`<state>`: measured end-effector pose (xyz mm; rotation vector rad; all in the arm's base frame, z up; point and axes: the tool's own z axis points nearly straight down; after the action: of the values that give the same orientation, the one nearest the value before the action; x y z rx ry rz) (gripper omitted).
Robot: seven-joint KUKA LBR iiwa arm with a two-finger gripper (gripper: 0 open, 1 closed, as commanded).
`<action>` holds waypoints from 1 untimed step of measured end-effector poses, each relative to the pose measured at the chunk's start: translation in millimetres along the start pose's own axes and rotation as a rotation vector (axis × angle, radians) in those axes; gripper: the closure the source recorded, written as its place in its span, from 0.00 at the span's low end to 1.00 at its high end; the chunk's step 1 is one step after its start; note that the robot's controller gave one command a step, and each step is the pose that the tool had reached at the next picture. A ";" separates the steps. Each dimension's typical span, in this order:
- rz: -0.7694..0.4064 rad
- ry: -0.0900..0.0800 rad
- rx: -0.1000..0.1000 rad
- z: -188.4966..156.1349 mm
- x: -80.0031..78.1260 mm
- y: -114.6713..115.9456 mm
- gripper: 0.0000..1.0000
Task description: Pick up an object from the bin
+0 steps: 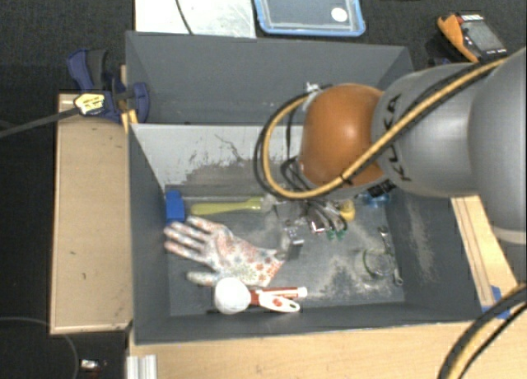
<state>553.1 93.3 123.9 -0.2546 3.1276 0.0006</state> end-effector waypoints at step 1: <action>-0.045 0.007 -0.006 25.3 28.7 60.9 0.00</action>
Offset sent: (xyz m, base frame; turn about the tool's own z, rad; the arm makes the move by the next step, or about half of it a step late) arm -0.0325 0.0721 -0.0539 -0.0366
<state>515.0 148.8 98.5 -0.3251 3.1288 0.0089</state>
